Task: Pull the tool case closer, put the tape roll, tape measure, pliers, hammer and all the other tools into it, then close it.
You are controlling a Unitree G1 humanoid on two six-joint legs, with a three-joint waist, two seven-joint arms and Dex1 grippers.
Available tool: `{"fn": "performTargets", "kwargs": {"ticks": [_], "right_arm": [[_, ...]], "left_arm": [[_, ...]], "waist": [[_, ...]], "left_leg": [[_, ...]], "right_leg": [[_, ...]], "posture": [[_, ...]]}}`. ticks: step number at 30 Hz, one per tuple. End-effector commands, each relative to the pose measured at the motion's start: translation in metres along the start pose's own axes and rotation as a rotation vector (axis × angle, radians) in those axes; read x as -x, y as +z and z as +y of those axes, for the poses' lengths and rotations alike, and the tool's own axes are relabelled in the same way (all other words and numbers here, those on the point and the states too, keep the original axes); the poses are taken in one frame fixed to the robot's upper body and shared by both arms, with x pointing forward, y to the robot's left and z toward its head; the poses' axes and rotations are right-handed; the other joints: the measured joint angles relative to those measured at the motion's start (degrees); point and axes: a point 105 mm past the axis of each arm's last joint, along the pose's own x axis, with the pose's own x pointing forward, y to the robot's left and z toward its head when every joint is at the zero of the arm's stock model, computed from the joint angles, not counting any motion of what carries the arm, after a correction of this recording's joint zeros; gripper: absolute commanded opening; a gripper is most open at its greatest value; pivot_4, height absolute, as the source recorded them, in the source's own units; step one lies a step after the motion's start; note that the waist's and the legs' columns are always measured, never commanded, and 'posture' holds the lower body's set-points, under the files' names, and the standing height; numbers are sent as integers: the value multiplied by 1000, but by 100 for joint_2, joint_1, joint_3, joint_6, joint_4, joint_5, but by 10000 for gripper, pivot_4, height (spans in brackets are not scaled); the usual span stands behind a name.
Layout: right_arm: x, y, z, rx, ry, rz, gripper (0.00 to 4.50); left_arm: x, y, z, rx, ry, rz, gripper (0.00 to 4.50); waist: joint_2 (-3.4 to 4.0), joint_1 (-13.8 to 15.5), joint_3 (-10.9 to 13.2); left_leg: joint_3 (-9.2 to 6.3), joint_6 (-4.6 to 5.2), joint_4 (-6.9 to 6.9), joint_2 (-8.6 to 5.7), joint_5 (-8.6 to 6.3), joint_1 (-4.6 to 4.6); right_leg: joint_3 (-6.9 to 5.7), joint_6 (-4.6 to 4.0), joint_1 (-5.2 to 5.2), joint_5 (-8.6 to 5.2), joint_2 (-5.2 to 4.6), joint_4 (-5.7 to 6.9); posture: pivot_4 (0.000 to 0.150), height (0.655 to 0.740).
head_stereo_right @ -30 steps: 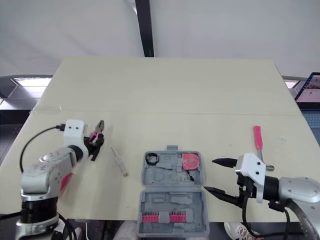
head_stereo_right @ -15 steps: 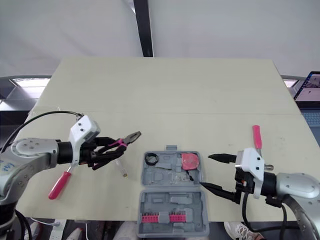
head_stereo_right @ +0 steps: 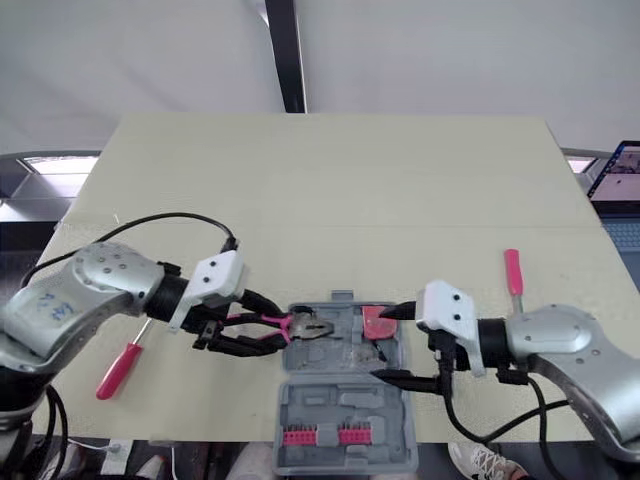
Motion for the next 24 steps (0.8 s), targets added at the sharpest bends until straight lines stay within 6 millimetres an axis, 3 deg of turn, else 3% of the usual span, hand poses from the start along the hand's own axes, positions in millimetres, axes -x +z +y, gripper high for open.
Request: {"fn": "performTargets", "kwargs": {"ticks": [1,5,14,24], "right_arm": [[-9,8,4,35,24,28,45000],[-17,11,1,26,11,45,45000],[-36,14,-12,5,-77,43,45000],[-43,20,-15,-4,-110,27,45000]], "left_arm": [[-6,5,5,-77,-29,20,24459],[-12,7,14,-121,-22,38,24459],[-29,20,22,-145,-10,8,24459],[-40,25,27,-161,-9,3,24459]], "waist": [[0,-1,0],[0,-15,0],[0,-68,0],[0,-133,0]], "left_leg": [[1,1,1,-1,0,-2],[-1,2,23,-2,1,-64],[-2,1,33,-2,2,-65],[-2,1,41,-3,2,-65]], "right_leg": [[0,0,-3,0,-1,2],[0,0,-73,0,0,41],[-6,0,-81,0,-2,64],[-12,-2,-96,-1,-5,93]], "posture": [[1500,7400],[1500,7400],[1500,7400],[1500,7400]]}}
